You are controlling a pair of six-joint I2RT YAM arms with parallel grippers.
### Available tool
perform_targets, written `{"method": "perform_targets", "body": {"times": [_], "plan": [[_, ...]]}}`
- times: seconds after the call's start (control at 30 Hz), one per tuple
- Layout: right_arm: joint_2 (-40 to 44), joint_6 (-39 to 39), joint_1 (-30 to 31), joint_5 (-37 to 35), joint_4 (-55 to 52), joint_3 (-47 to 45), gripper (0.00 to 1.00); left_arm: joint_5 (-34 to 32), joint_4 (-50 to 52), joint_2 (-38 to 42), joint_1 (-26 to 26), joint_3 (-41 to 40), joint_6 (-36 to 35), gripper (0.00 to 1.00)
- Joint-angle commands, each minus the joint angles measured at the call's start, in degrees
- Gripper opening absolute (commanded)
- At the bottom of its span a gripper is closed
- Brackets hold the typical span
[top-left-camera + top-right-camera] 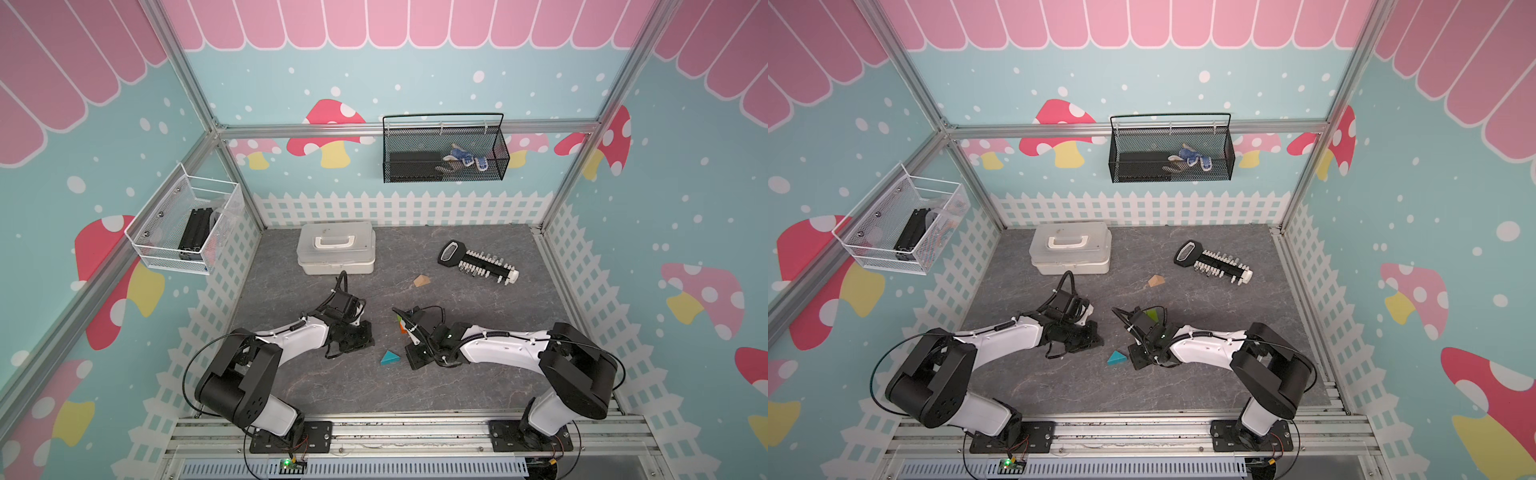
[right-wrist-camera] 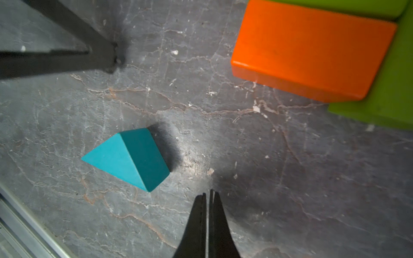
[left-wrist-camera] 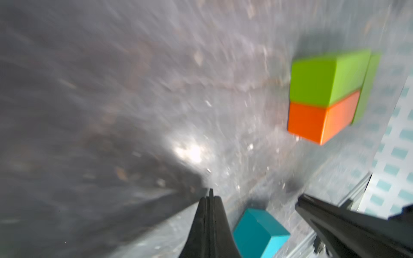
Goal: Assemble a piece of candy with building blocks
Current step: Adjust the building block at the center of the board.
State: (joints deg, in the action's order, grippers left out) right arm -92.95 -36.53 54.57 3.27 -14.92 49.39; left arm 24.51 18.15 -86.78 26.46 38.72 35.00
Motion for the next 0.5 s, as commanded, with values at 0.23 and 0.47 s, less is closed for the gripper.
{"method": "perform_targets", "body": {"times": [0.23,0.47], "plan": [[-1.56,-1.17,0.67,3.25,3.48,1.97,0.01,0.8,0.09,-0.28,5.91,-3.27,2.4,0.0],[-4.69,-0.65,1.15,6.21,3.74,4.35,0.0,1.03,-1.12,0.66,7.9,-3.61,4.87,0.0]]}}
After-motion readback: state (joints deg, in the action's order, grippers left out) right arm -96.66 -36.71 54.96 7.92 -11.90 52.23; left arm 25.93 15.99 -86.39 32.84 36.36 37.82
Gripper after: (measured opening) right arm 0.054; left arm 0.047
